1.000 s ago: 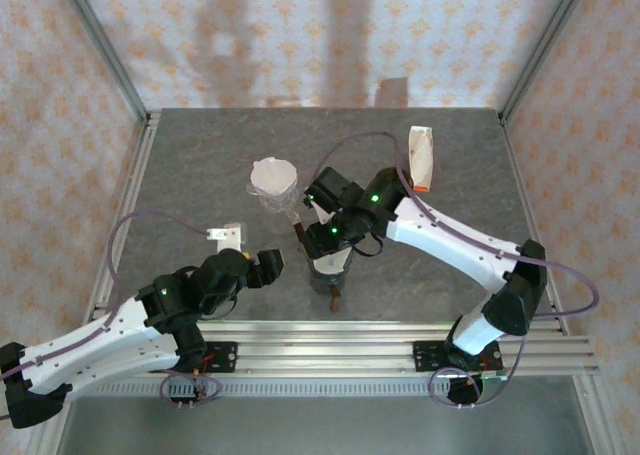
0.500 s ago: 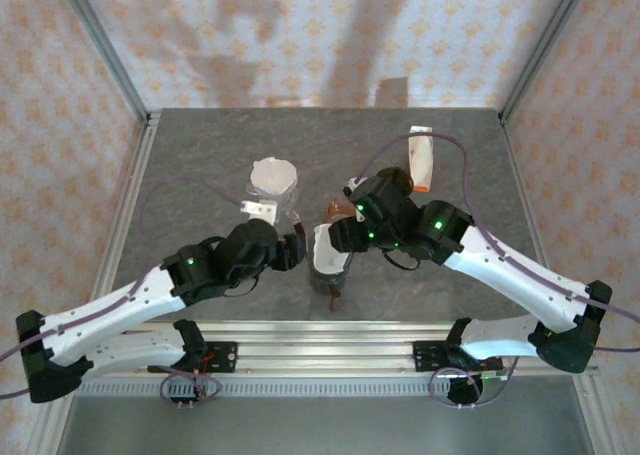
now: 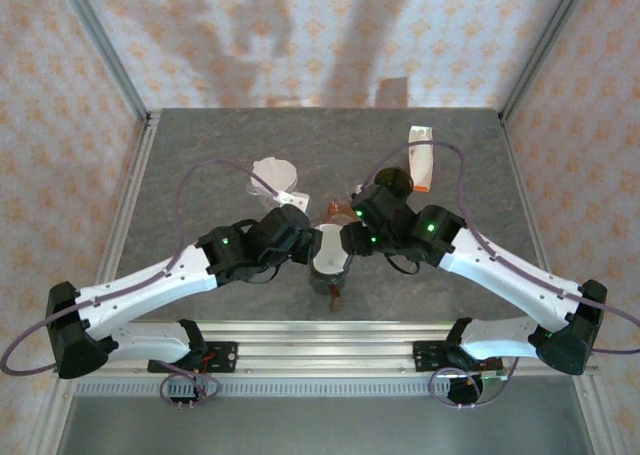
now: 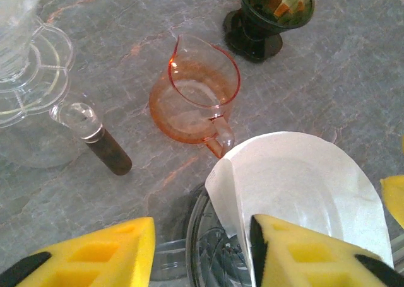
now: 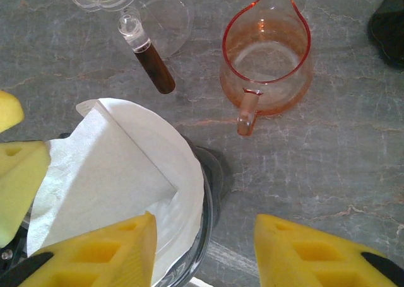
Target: Place the coffee filter in the dripper
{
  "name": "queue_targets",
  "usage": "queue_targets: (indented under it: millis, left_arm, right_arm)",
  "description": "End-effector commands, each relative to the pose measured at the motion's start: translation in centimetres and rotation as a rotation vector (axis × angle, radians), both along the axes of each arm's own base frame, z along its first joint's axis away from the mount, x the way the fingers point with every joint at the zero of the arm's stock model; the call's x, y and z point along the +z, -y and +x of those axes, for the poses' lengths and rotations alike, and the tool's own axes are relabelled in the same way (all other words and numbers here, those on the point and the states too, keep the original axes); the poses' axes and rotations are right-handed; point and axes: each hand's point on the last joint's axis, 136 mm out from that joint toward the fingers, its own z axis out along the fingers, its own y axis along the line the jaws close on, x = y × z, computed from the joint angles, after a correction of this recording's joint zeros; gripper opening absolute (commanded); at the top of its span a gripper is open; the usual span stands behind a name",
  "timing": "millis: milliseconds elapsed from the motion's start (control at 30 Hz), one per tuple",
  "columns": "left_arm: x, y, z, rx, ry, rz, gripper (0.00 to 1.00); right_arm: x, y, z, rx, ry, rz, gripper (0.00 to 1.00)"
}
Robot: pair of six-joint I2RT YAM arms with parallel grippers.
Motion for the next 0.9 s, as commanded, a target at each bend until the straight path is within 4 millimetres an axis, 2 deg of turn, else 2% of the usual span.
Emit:
queue_targets:
  millis: [0,333,467,633,867]
  left_arm:
    - [0.4,0.6,-0.1,-0.030,-0.001,0.009,0.38]
    - [-0.4,0.4,-0.4,-0.015,-0.022,0.001,0.21]
    - [-0.3,0.4,-0.4,-0.012,-0.020,-0.013,0.17]
    - [-0.3,0.6,-0.5,-0.014,-0.025,-0.021,0.14]
    - [-0.2,0.6,-0.5,-0.003,-0.029,-0.039,0.02]
  right_arm:
    - [0.5,0.8,0.6,-0.042,0.036,0.011,0.42]
    - [0.2,-0.1,-0.3,0.002,-0.010,0.044,0.36]
    - [0.1,-0.4,-0.5,0.007,-0.017,0.044,0.36]
    - [-0.4,-0.9,-0.8,0.021,-0.026,0.024,0.42]
    - [-0.8,-1.4,-1.0,0.036,-0.039,0.011,0.42]
